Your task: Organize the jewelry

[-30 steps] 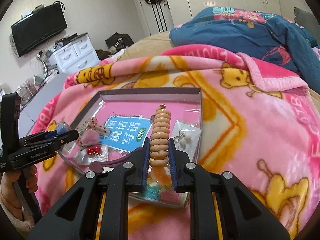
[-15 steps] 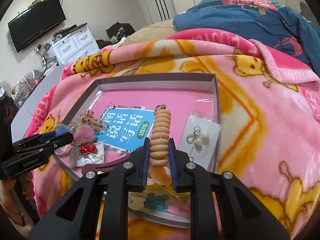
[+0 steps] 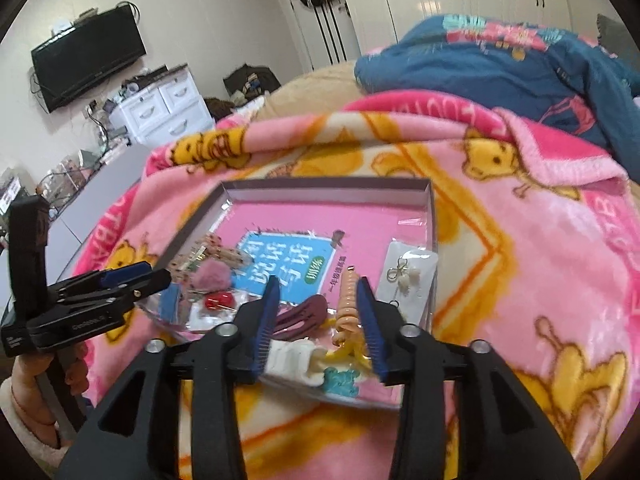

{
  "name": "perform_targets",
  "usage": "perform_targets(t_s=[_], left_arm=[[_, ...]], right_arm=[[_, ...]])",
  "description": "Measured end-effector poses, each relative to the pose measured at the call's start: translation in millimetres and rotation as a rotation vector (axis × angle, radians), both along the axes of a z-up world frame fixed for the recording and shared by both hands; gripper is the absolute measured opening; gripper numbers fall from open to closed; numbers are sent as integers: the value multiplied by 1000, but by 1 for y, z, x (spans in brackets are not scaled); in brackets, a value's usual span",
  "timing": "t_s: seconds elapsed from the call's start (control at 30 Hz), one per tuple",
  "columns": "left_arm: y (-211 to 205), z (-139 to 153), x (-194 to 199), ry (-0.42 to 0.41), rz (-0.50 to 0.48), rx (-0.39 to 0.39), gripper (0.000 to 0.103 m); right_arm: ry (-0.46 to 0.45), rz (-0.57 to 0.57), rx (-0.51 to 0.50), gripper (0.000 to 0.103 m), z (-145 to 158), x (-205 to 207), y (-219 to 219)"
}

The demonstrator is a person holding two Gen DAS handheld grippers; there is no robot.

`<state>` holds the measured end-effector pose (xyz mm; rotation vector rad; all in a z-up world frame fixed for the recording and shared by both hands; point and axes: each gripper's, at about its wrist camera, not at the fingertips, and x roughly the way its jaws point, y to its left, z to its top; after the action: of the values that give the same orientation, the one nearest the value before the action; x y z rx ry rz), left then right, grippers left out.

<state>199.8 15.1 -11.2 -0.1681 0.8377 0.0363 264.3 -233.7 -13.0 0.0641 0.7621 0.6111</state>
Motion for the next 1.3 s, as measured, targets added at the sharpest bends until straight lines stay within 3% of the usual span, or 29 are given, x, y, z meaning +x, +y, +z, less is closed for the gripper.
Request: perform_targets(t_s=[0.13,0.2,0.3,0.5,0.9,1.3], left_arm=[[-4,16,-16,-35,-7,4,56],[-6,25,-25,-51,-10,10,61],[-8,35,-40,-77,-14,20,69],[-13,52,-70,-122,-21,42,94],[-14,50,-116,-134,-21,70,94],[-14,22,-137,-106,-30,50,94]], right_arm=[[-62,-17,33,68,23,-25,-13],[-94,-26,40,83,32,-38,-18],[-133,-44,56,93,43,-57,-26],[-195,-56,47,97,57,-87,-32],[-210,-84,30,98,47,-126,-30],[-116,-107,14,98,10,-142,-21]])
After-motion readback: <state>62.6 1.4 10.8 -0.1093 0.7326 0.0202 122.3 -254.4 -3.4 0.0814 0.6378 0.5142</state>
